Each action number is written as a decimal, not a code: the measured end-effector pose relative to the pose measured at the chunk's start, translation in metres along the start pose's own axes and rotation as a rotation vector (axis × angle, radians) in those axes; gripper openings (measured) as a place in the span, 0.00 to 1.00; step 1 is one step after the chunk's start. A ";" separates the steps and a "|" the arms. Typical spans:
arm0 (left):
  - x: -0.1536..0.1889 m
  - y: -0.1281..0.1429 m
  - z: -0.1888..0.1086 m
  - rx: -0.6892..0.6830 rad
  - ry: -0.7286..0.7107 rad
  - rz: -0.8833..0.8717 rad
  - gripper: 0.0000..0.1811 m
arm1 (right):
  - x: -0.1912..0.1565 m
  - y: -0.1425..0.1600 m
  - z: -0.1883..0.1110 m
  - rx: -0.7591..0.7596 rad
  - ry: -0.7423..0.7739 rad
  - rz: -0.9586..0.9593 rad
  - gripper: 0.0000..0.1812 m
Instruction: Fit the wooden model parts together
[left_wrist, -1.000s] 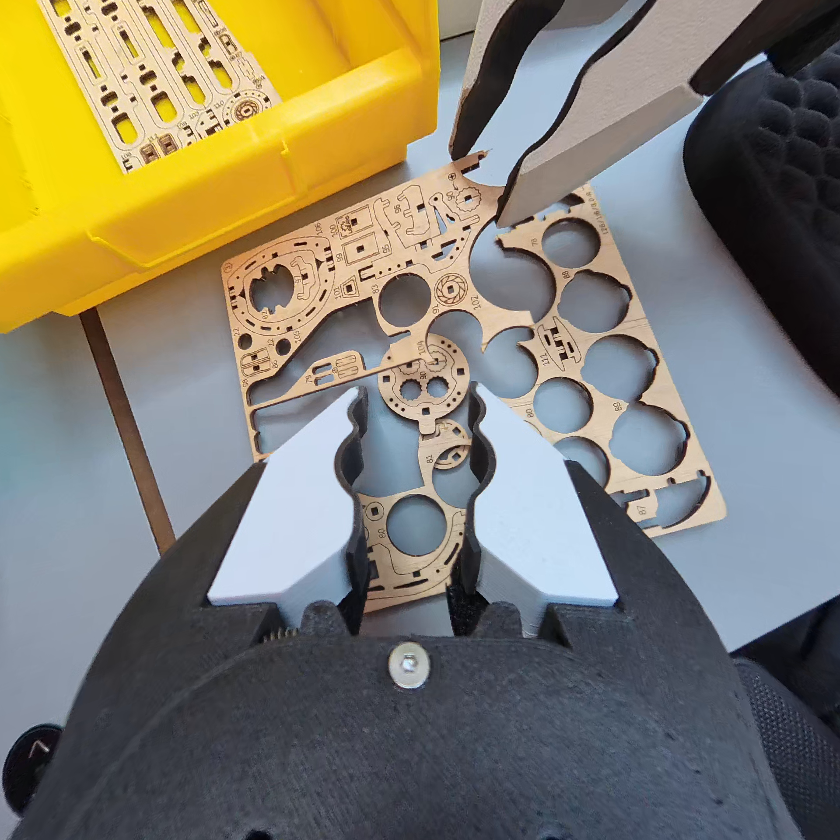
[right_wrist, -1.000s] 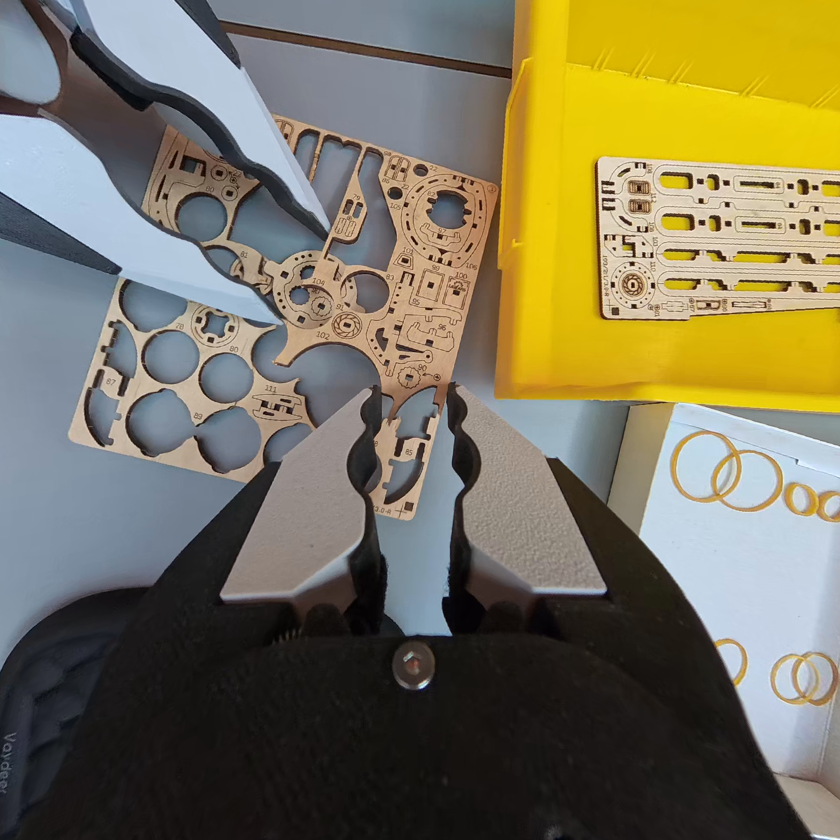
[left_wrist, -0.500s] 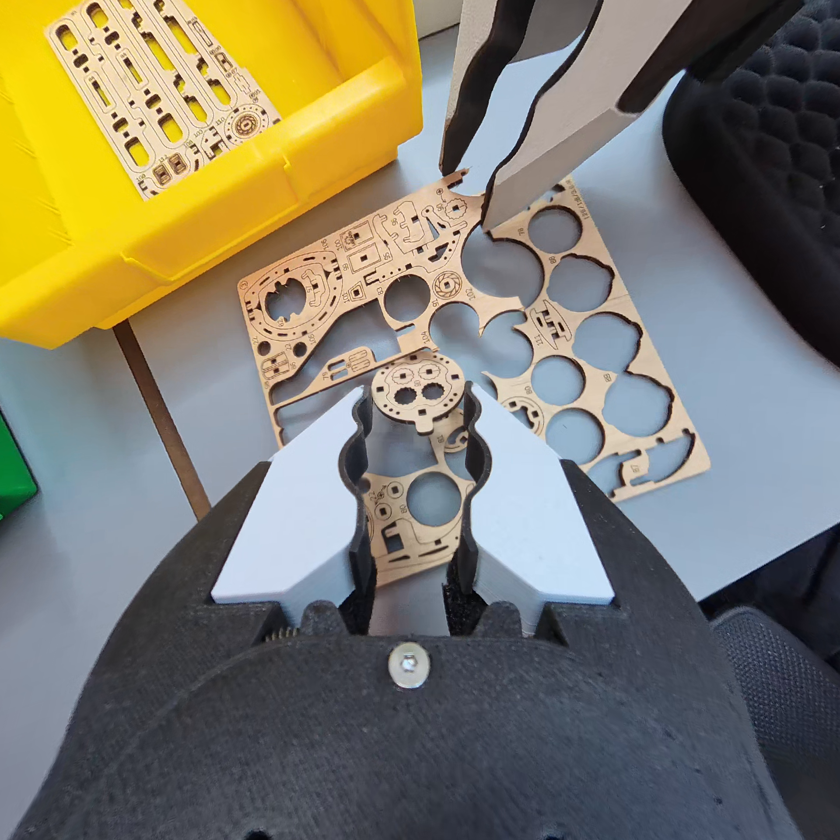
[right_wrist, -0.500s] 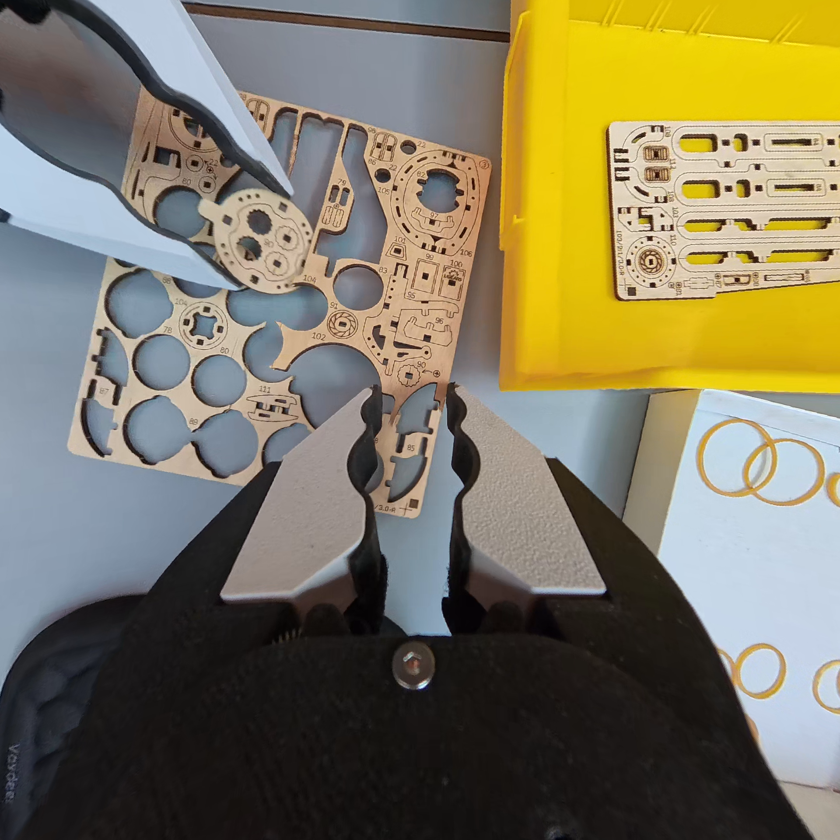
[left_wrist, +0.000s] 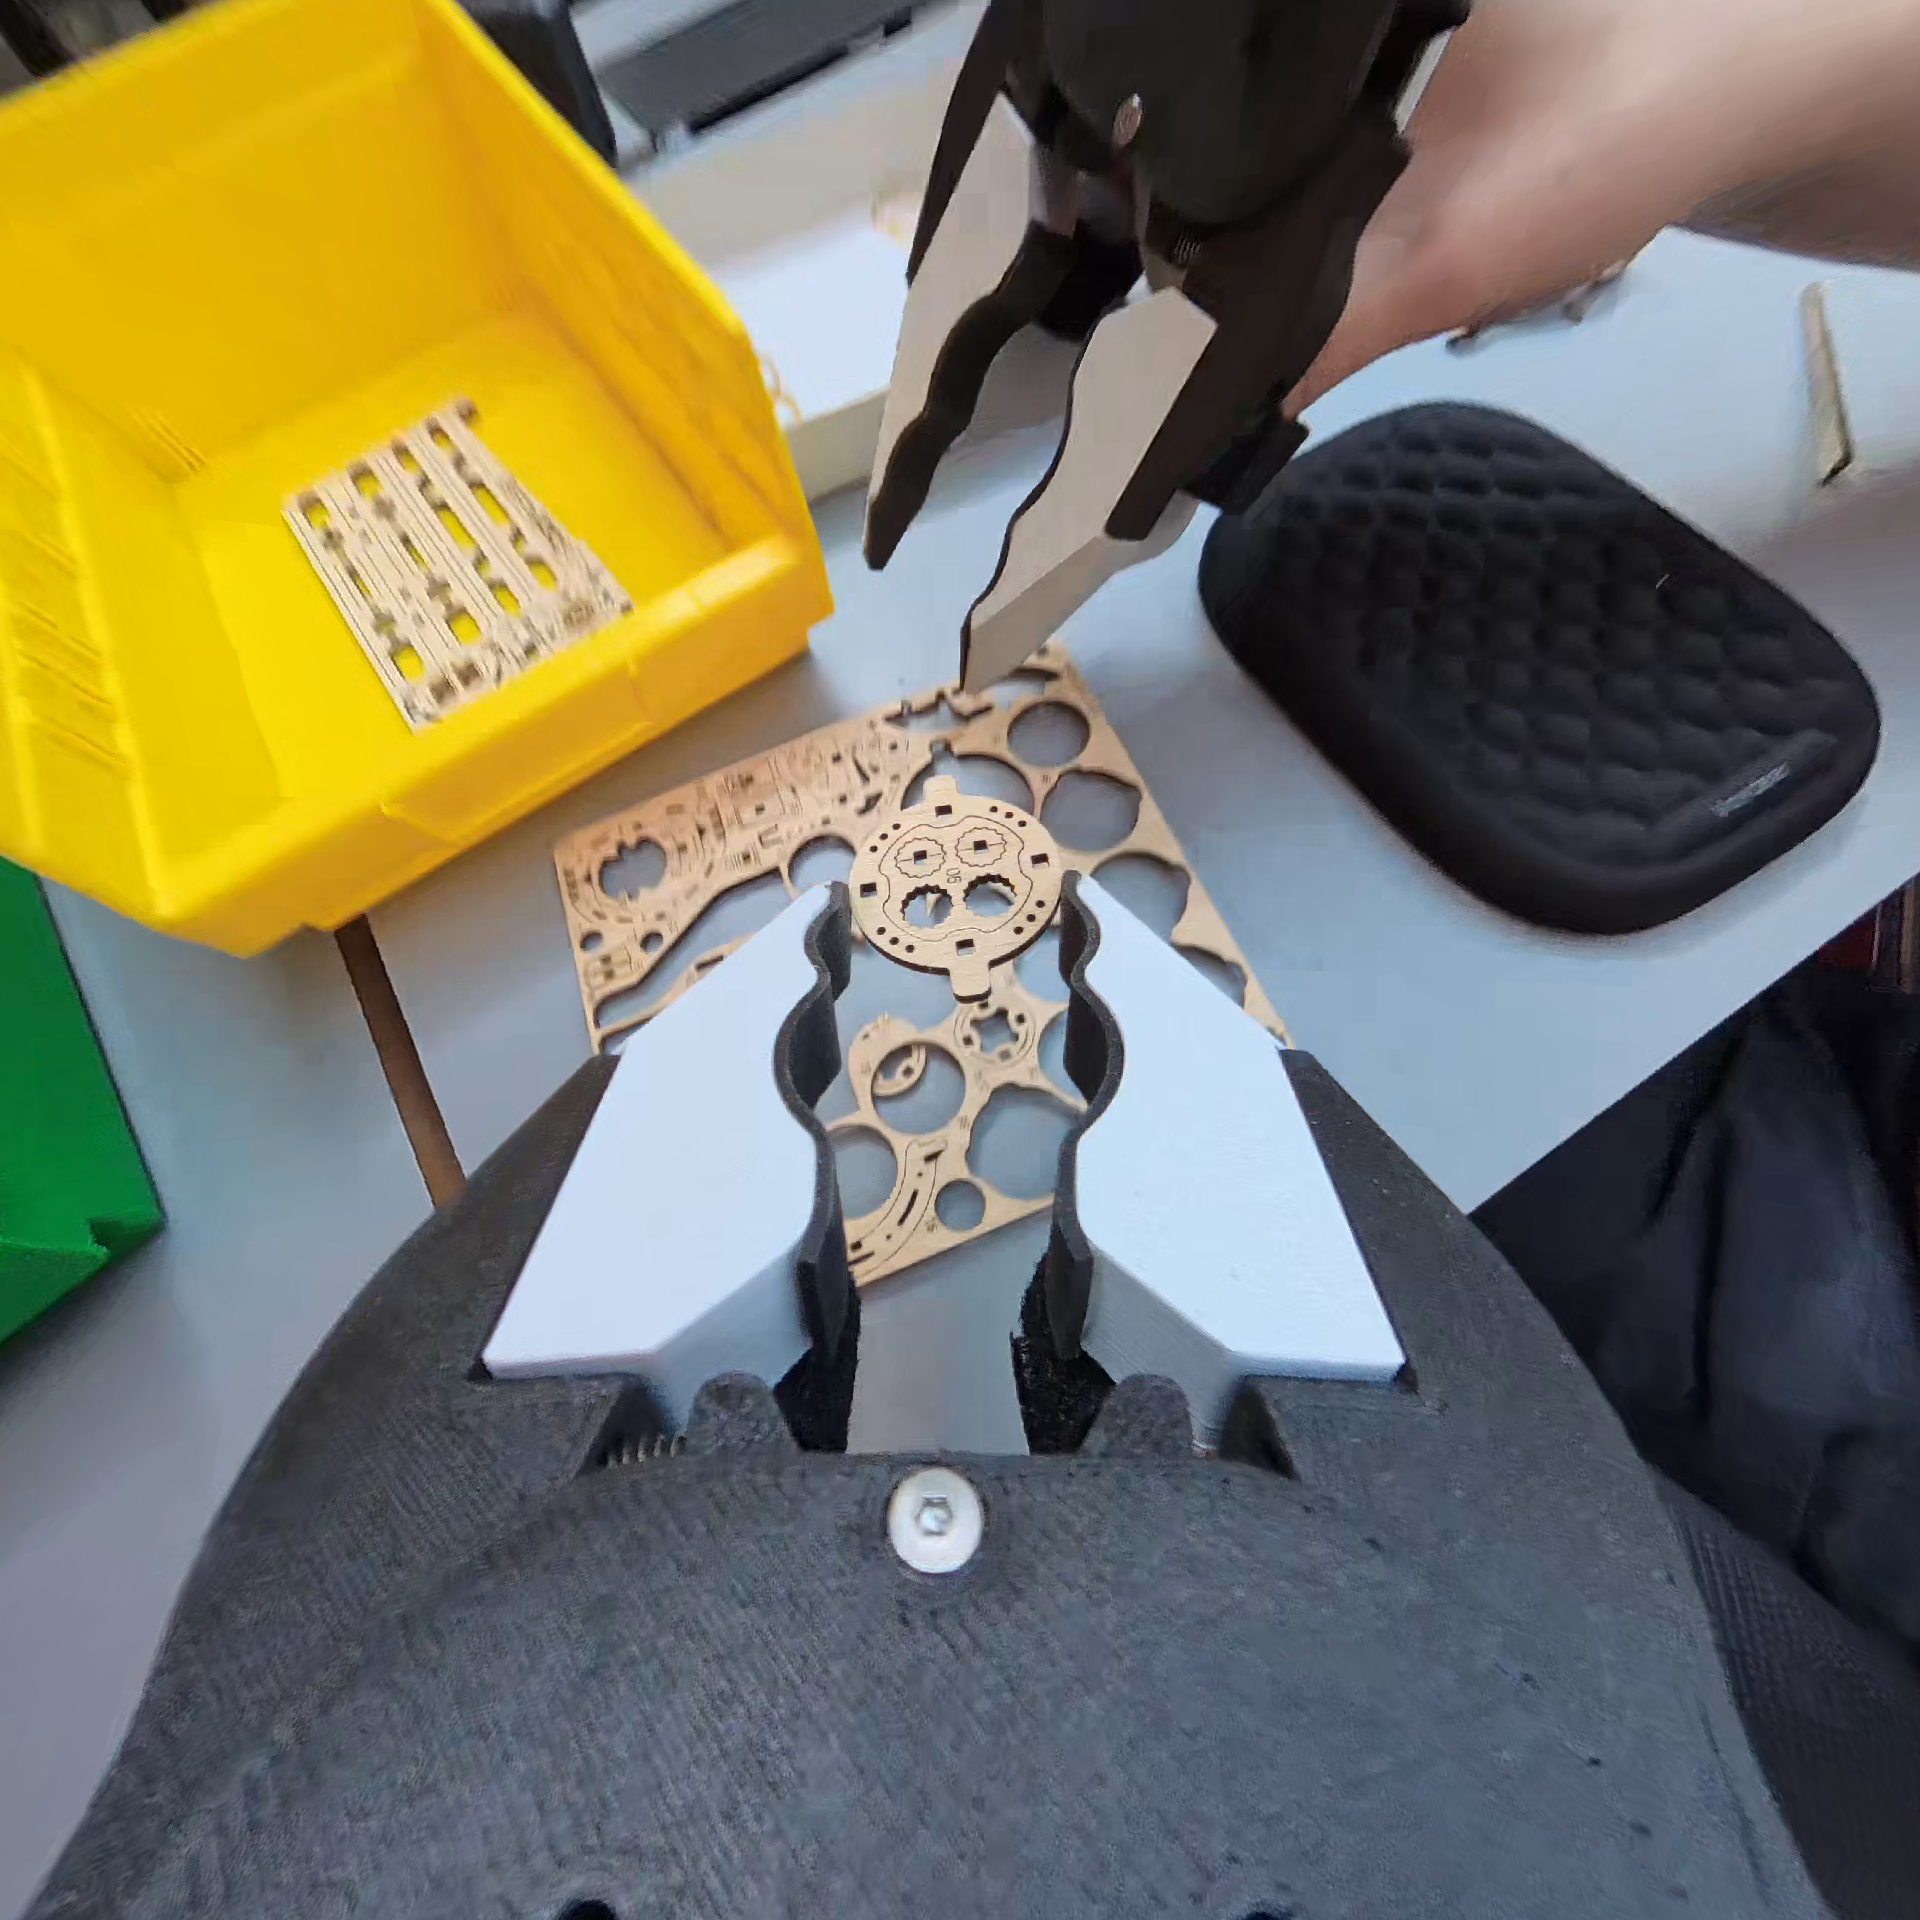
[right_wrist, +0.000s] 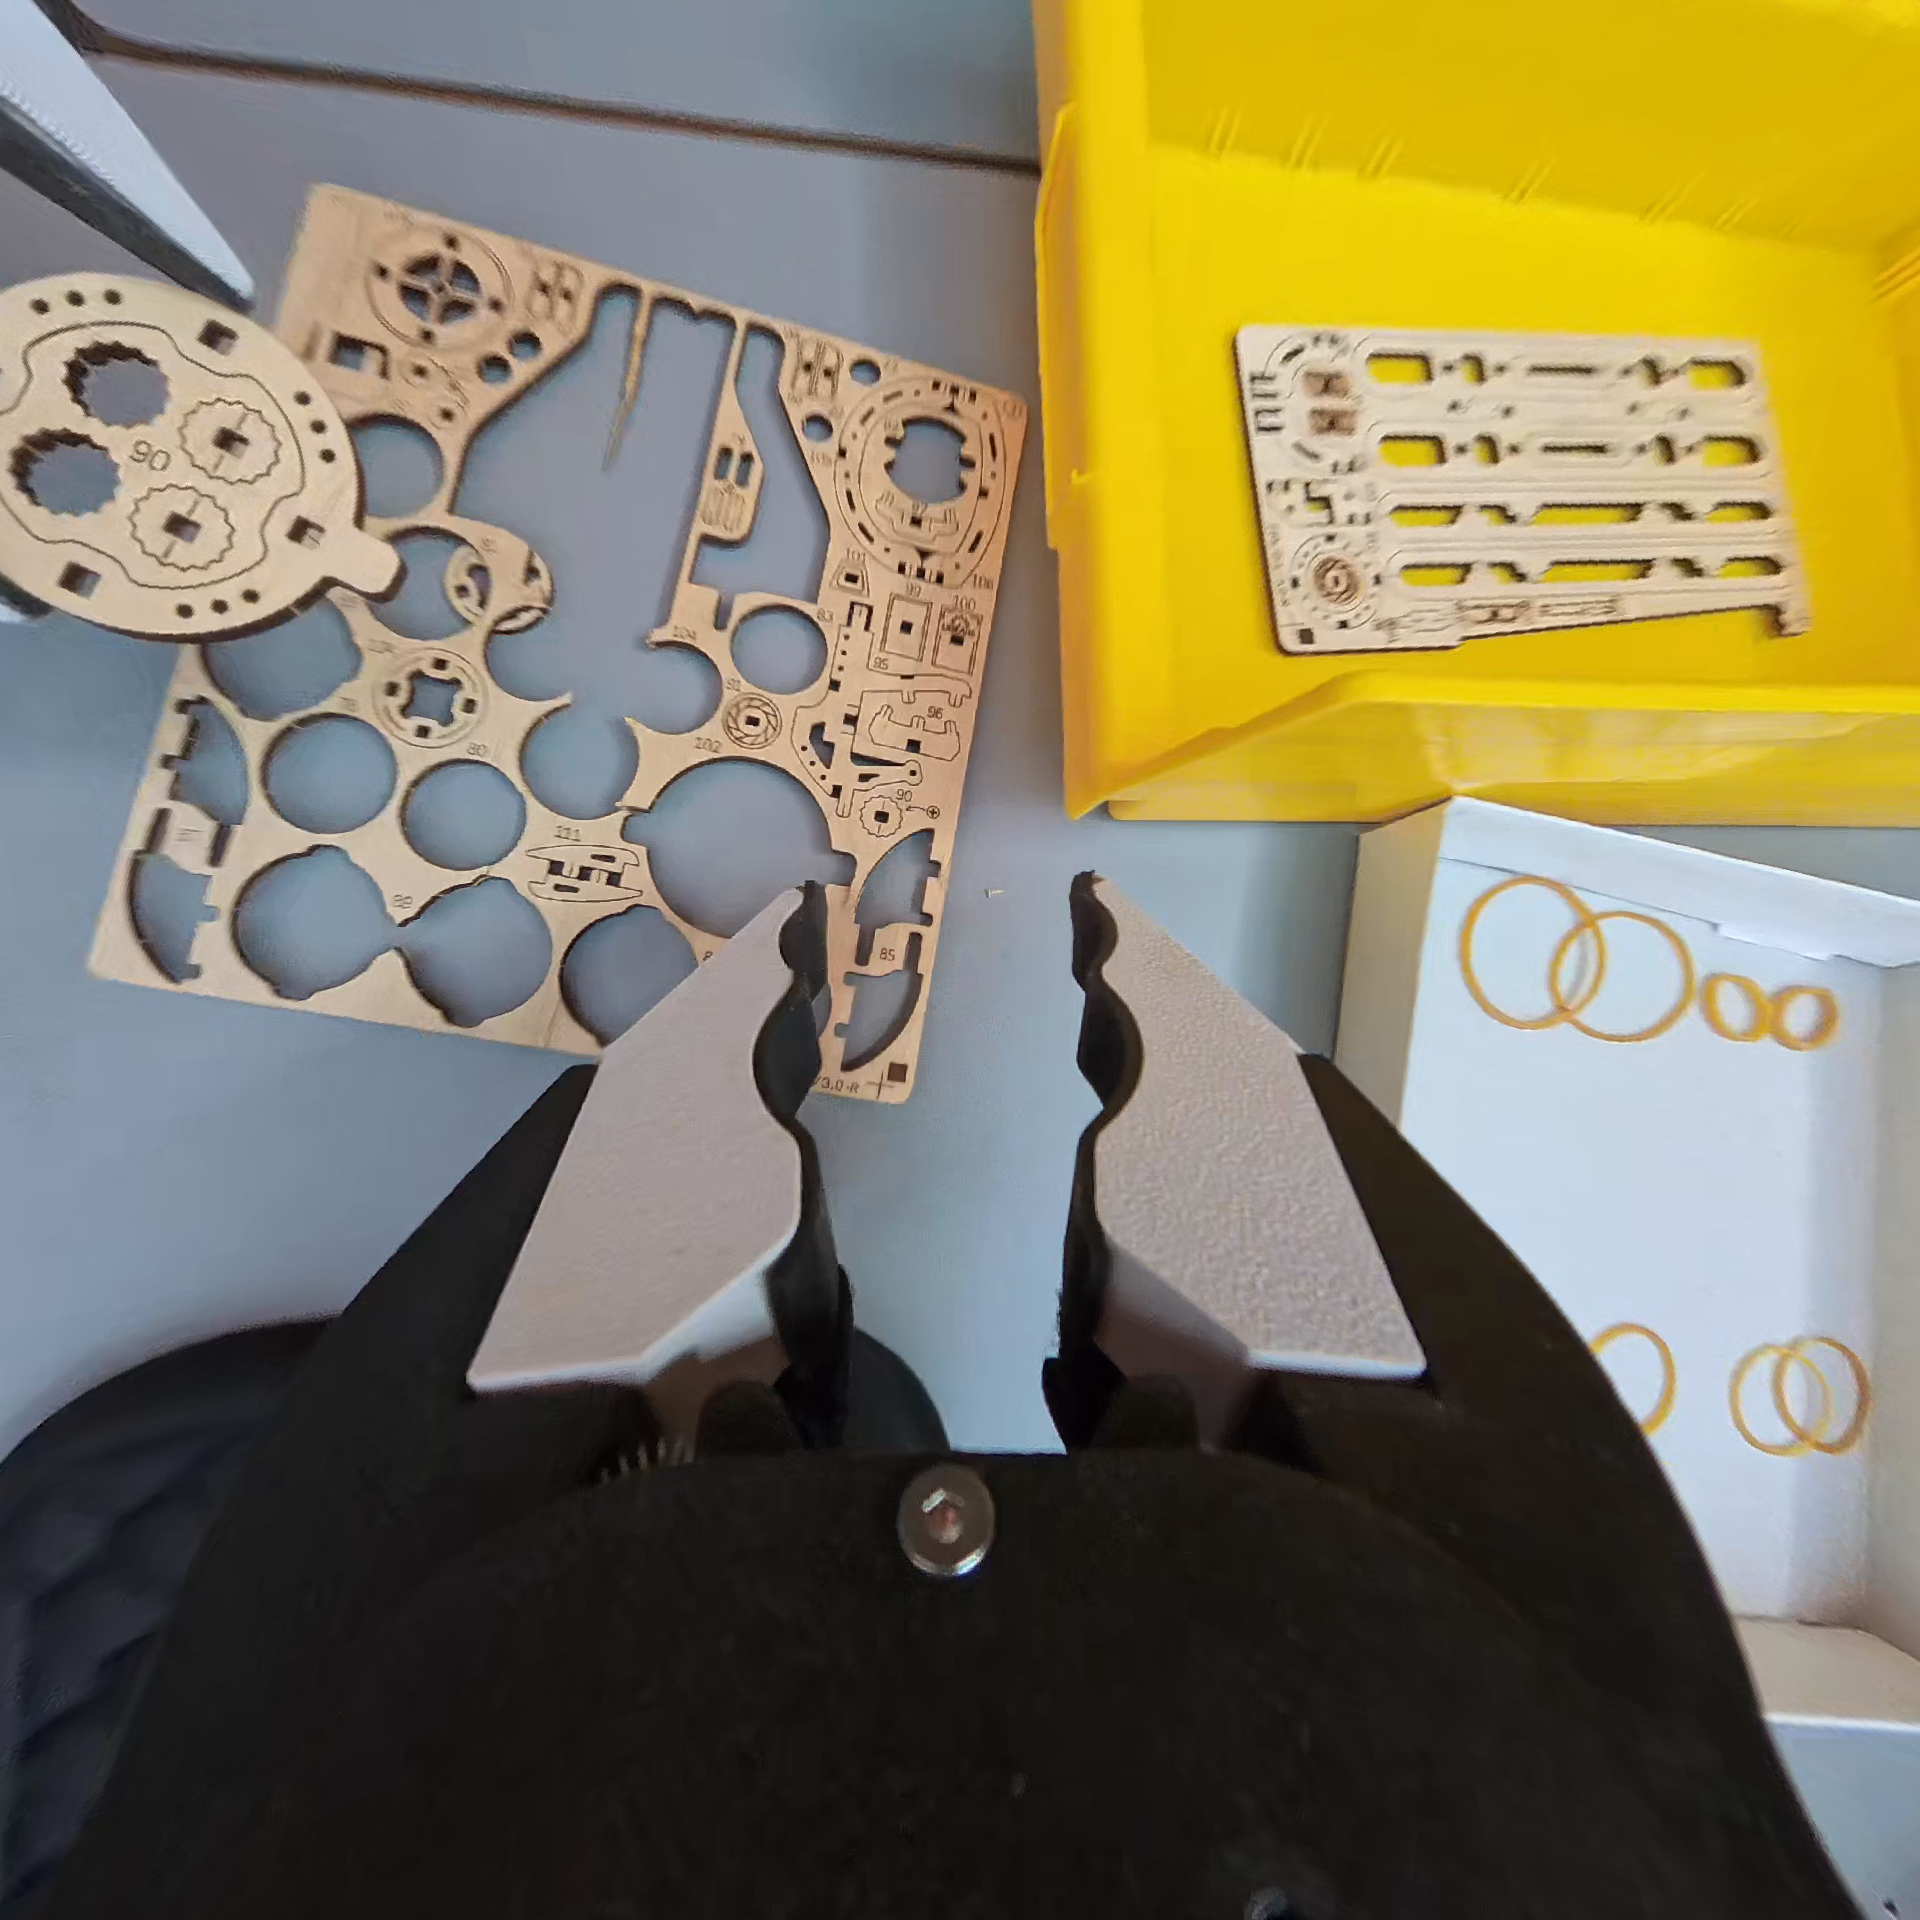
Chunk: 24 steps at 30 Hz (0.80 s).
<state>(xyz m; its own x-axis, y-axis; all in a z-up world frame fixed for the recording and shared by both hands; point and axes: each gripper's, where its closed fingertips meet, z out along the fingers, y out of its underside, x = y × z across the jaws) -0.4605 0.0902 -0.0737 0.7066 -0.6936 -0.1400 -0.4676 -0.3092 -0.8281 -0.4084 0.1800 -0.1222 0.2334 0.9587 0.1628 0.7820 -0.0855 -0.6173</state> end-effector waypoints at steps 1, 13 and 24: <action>0.006 -0.016 -0.005 0.051 -0.030 0.040 0.21 | -0.003 -0.005 -0.016 0.057 -0.006 0.004 0.24; 0.143 -0.185 0.056 0.426 -0.118 0.481 0.21 | -0.028 0.055 -0.235 0.706 -0.616 0.683 0.25; 0.278 -0.258 0.141 0.516 0.090 0.618 0.20 | 0.000 0.176 -0.329 0.876 -0.466 0.799 0.00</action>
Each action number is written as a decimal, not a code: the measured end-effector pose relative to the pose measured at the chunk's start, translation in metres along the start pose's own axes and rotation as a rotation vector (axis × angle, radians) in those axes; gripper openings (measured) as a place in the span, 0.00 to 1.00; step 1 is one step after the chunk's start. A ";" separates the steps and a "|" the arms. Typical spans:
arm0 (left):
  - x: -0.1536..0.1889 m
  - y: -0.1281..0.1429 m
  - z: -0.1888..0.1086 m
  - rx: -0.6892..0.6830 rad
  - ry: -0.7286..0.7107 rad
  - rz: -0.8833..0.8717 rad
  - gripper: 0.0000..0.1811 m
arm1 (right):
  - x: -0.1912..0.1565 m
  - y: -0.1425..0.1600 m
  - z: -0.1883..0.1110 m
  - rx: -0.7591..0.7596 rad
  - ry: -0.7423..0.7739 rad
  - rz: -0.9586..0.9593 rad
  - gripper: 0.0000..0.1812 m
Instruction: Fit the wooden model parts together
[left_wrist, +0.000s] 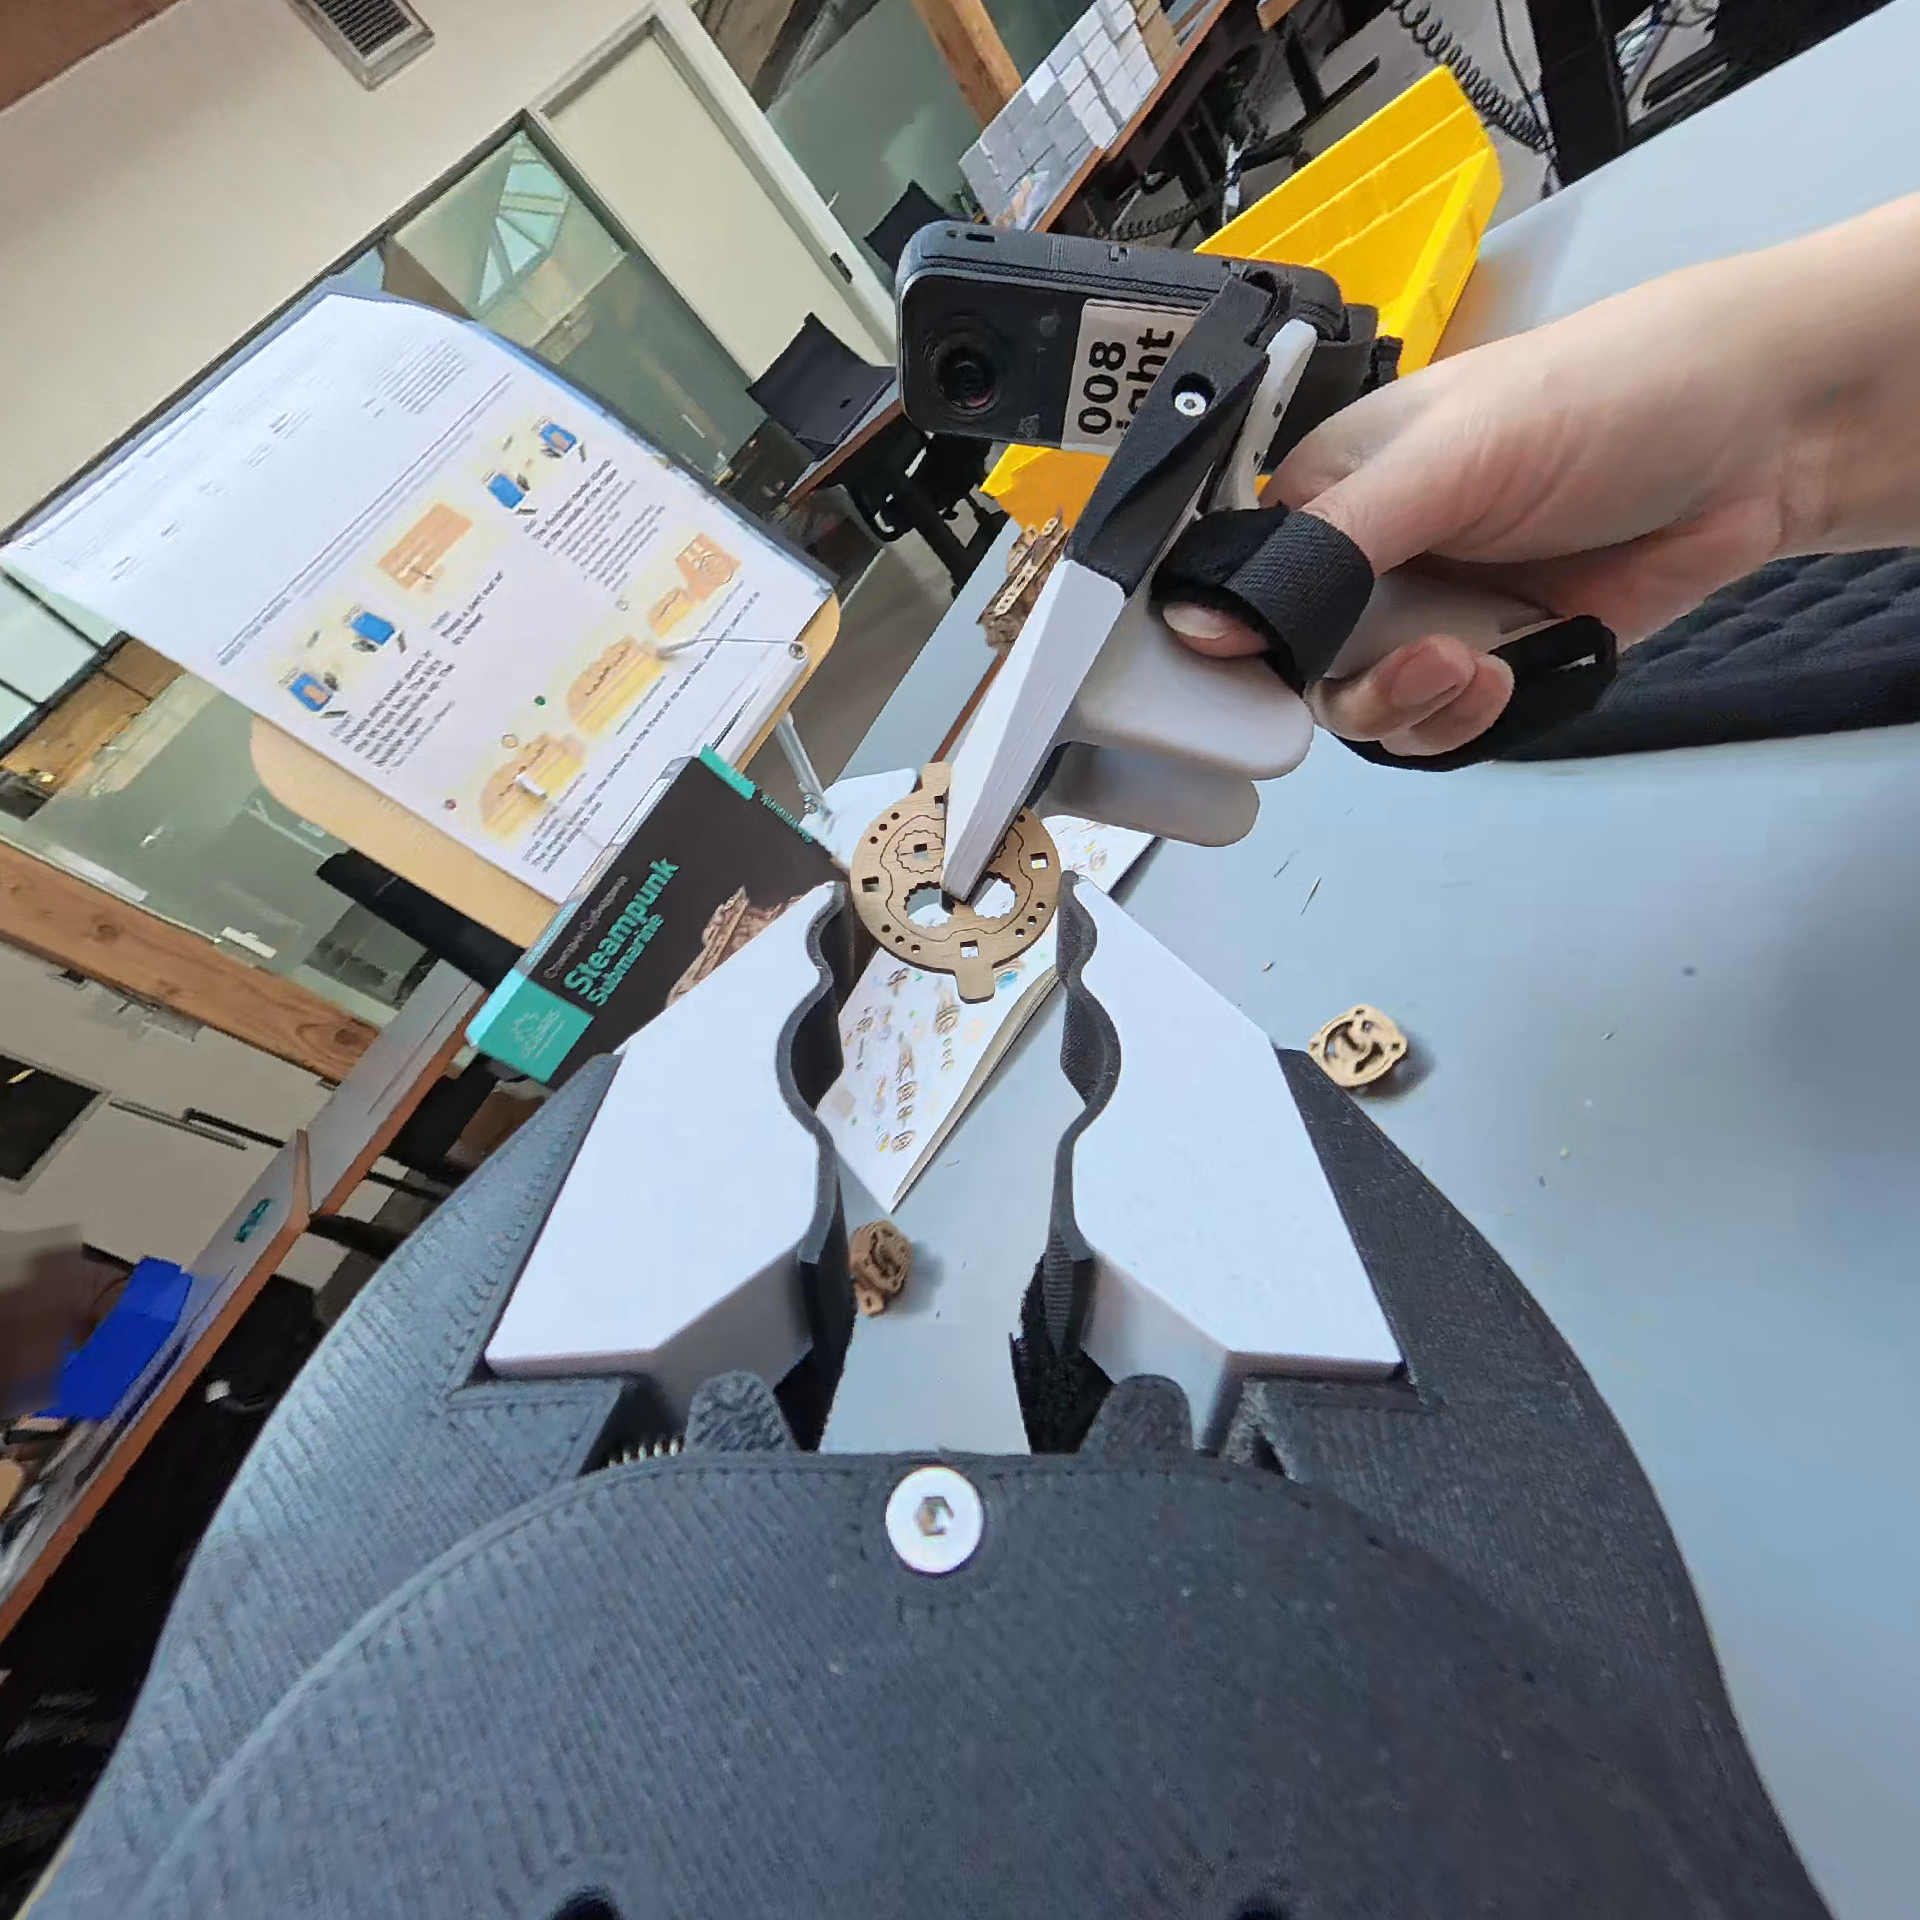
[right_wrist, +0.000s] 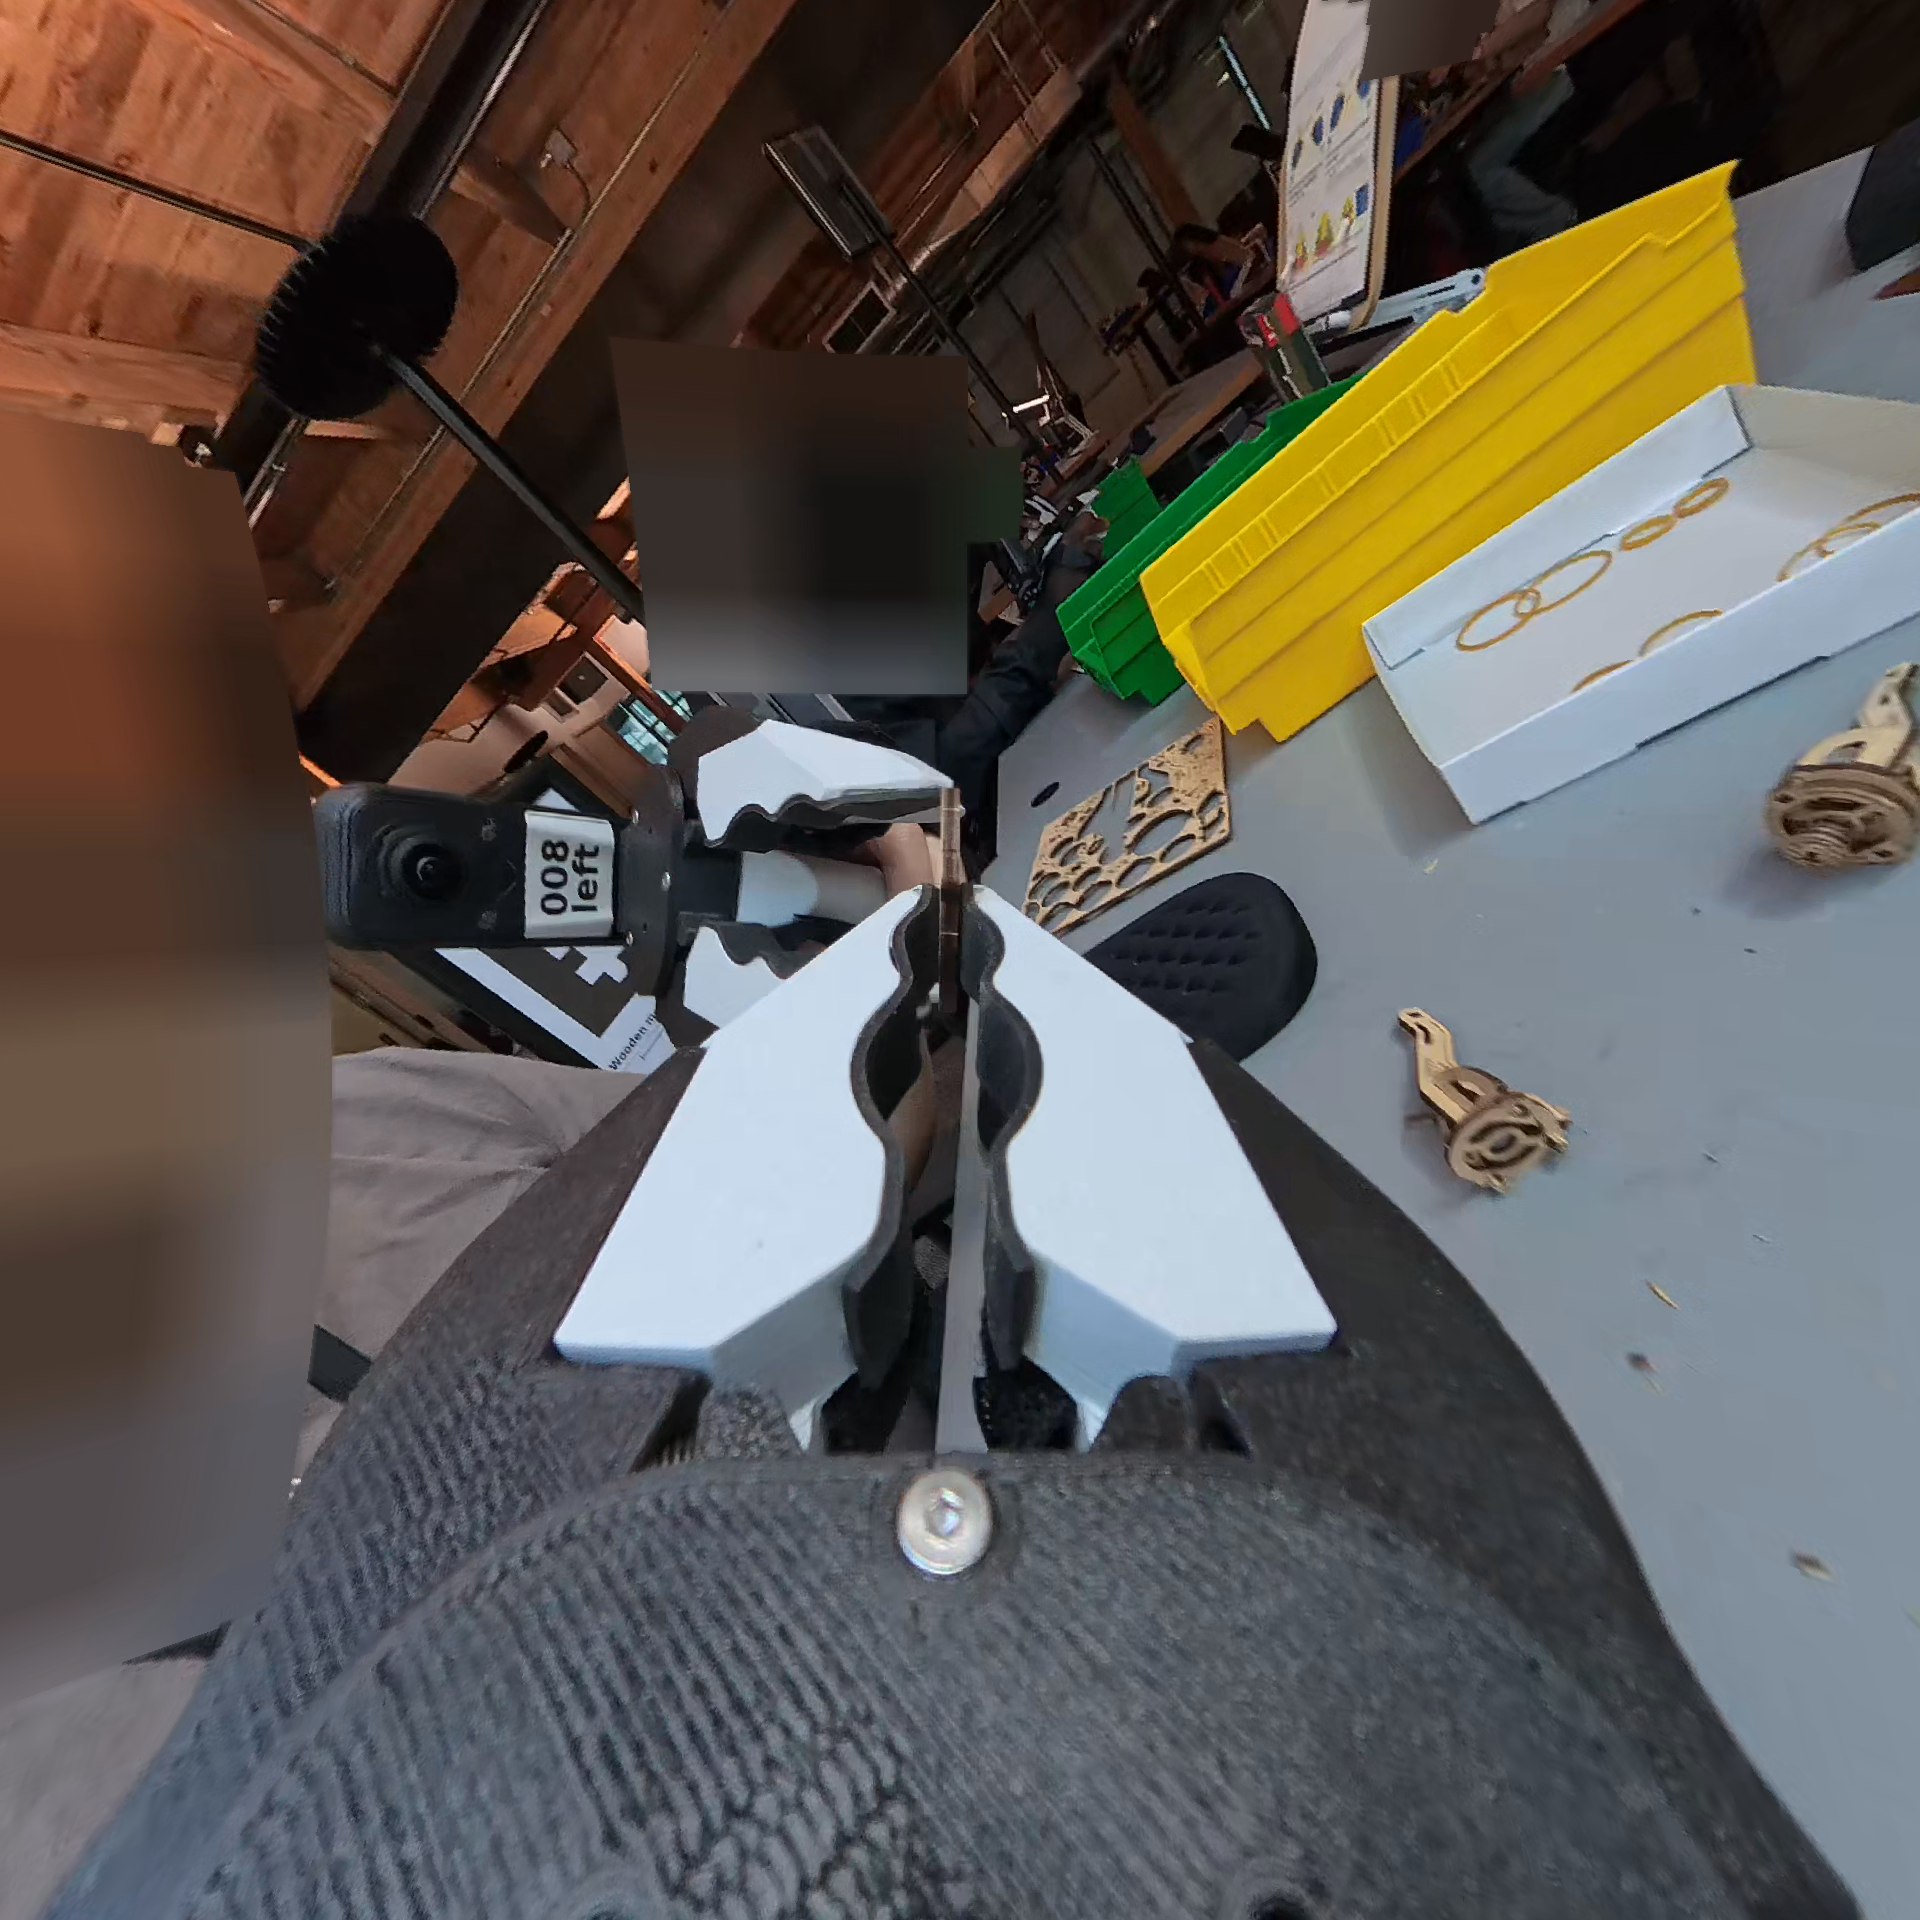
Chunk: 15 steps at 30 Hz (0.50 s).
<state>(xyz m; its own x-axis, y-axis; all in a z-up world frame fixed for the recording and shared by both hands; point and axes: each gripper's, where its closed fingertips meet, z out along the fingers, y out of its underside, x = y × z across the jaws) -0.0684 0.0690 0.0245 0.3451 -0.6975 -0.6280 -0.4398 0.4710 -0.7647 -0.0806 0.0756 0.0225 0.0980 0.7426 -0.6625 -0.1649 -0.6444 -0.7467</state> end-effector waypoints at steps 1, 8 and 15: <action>0.003 -0.005 0.006 0.022 0.030 -0.043 0.16 | 0.007 0.000 -0.012 -0.027 0.032 -0.015 0.00; 0.016 -0.001 0.062 -0.014 0.446 -0.436 0.15 | 0.034 -0.001 -0.071 -0.243 0.053 -0.180 0.00; 0.042 0.019 0.097 -0.040 0.689 -0.628 0.07 | 0.064 0.020 -0.086 -0.306 0.077 -0.192 0.00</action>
